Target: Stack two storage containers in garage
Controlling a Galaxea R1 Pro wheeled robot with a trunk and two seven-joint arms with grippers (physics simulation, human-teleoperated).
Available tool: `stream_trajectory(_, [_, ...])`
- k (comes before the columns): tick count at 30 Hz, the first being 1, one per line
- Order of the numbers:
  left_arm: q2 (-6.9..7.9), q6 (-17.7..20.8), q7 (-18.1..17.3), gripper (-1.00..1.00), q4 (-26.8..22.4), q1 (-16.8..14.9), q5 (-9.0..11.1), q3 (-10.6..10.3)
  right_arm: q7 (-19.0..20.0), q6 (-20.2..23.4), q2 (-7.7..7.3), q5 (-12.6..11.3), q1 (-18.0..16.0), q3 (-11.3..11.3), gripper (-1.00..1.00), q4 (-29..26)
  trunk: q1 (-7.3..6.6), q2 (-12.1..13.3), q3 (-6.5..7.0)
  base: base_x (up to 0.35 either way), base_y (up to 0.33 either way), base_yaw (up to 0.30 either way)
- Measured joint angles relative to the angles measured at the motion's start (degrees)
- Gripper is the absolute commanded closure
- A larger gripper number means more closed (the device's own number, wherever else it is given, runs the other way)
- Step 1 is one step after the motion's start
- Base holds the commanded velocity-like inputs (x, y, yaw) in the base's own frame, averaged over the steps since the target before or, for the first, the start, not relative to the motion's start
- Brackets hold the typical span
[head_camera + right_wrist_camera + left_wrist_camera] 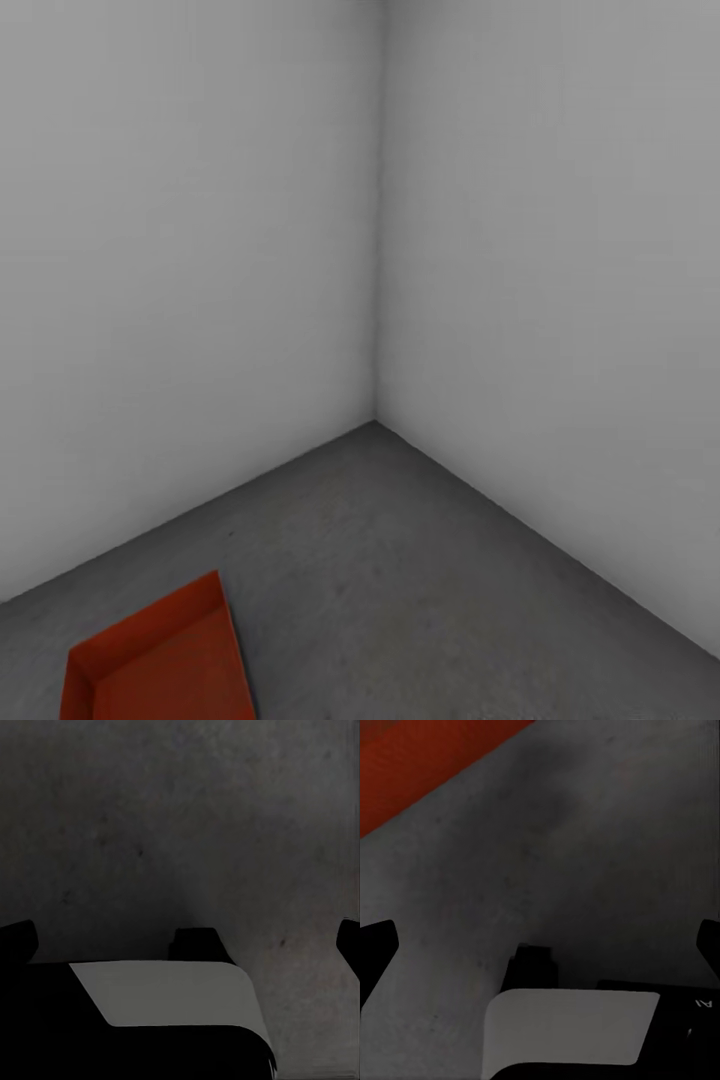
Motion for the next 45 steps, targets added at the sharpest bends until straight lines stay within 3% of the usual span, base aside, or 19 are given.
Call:
stream_trajectory(19, [0.0,0.0,0.0,-1.0,0.0,0.02,0.0,0.0,-0.01,-0.49,-0.02,0.0,0.0,-0.04,-1.0,0.0,0.0,0.0,0.29,0.0,0.0,-0.149])
stream_trajectory(45, [0.0,0.0,0.0,-1.0,0.0,0.02,0.0,0.0,0.0,-0.22,-0.05,-0.1,0.0,-0.15,-1.0,0.0,0.0,0.0,0.92,0.0,0.0,-0.246])
